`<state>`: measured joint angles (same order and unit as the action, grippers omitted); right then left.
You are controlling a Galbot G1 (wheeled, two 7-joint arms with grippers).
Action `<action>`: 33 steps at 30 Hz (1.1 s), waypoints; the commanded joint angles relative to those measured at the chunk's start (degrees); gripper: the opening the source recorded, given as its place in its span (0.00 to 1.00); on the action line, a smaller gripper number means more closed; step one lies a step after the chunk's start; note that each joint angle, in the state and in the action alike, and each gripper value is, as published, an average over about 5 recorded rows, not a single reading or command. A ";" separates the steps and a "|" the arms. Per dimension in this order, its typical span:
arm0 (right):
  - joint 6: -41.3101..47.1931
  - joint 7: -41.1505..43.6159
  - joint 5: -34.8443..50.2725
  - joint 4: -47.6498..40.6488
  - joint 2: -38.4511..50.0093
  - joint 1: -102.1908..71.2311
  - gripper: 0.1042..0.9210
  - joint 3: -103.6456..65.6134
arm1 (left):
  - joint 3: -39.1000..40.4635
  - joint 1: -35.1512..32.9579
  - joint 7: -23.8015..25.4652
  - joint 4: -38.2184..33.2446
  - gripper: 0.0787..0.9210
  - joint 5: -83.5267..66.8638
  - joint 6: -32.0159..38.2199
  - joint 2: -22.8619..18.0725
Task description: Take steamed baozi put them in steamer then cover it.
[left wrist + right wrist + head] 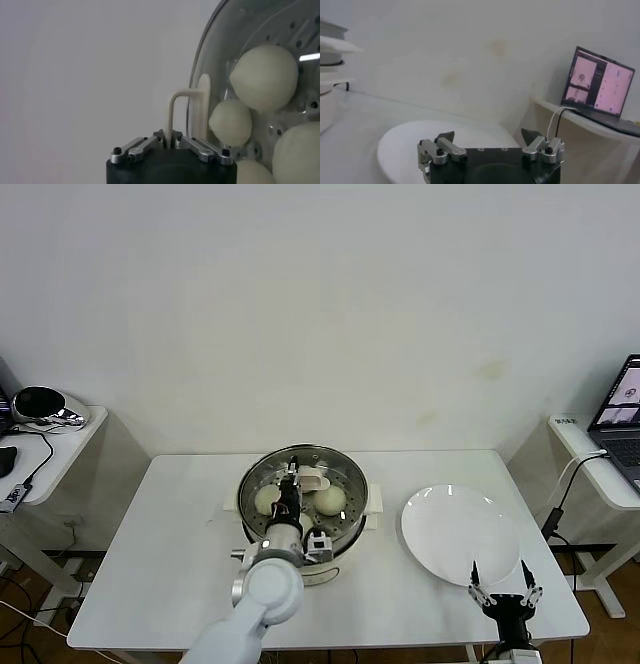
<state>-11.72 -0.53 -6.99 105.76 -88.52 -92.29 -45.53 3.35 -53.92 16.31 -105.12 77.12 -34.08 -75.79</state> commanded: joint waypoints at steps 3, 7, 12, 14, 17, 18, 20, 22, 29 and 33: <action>-0.22 -0.05 -0.06 0.11 0.11 -0.18 0.88 -0.22 | -1.33 -11.16 -3.27 -14.38 0.34 -2.14 1.04 3.27; -0.36 -0.07 -0.07 0.19 0.26 -0.40 0.88 -0.15 | -6.90 -20.06 -9.39 -24.89 0.47 -11.68 3.10 6.99; -1.32 0.02 0.08 0.27 0.70 -0.40 0.88 0.90 | -23.05 -36.19 -21.82 -31.16 0.65 -48.28 14.68 8.50; -1.87 0.14 0.34 0.40 1.08 -0.40 0.88 1.86 | -31.34 -41.48 -25.99 -29.94 0.72 -65.34 22.89 6.81; -2.47 0.43 1.00 0.74 1.95 -0.51 0.88 3.44 | -39.29 -47.49 -29.84 -27.00 0.82 -80.39 29.19 4.46; -2.65 0.54 1.35 0.86 2.31 -0.59 0.88 3.93 | -40.69 -49.00 -30.18 -26.15 0.84 -83.51 29.67 4.07; -2.90 0.95 2.41 1.17 3.39 -0.97 0.88 4.98 | -42.19 -51.67 -30.15 -24.84 0.87 -88.12 30.63 4.06; -2.88 1.56 3.57 1.61 4.67 -1.58 0.88 5.91 | -42.61 -53.92 -29.61 -23.97 0.88 -90.59 32.01 3.84; -0.59 4.28 8.13 4.00 8.85 -4.68 0.88 8.34 | -40.07 -56.93 -28.72 -19.75 0.88 -91.76 37.04 1.98; 0.25 4.49 9.99 4.77 9.63 -5.79 0.88 9.26 | -38.97 -56.53 -28.72 -17.32 0.88 -91.38 38.51 0.68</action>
<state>-12.97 2.35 -2.04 108.73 -82.53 -95.47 -39.19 -30.24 -101.01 -8.70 -126.24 6.21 -5.55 -72.75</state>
